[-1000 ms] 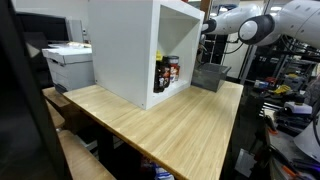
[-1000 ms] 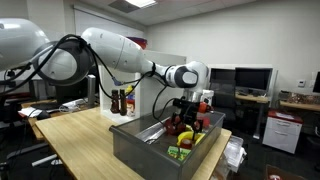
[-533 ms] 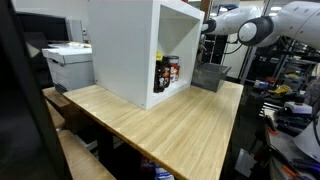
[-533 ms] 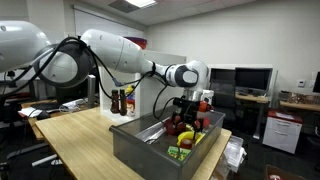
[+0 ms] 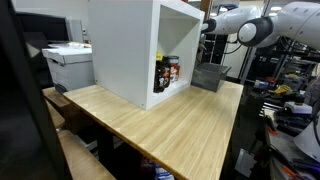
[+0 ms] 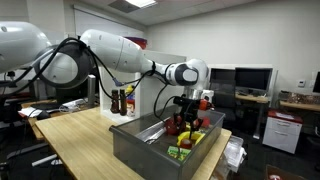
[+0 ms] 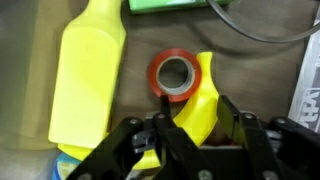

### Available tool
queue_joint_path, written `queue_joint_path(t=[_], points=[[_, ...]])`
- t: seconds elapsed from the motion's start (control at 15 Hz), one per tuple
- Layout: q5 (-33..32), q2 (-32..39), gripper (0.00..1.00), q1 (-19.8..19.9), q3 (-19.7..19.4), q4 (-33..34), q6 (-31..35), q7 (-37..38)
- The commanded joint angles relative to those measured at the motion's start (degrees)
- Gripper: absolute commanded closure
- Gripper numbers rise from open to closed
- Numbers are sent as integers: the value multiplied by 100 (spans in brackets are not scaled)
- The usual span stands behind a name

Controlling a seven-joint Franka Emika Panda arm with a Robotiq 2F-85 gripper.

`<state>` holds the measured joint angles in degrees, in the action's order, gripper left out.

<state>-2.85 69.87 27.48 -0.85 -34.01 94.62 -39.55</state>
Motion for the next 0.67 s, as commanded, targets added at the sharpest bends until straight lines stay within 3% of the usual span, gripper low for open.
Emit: queue_joint_path(t=[0.0,0.2,0.6], points=[[-38,62,79,2,11,177,-159,-210],[-55,69,97,-14,4,227,-236,-233],[-84,28,100,-82,-12,255,-313,-272]])
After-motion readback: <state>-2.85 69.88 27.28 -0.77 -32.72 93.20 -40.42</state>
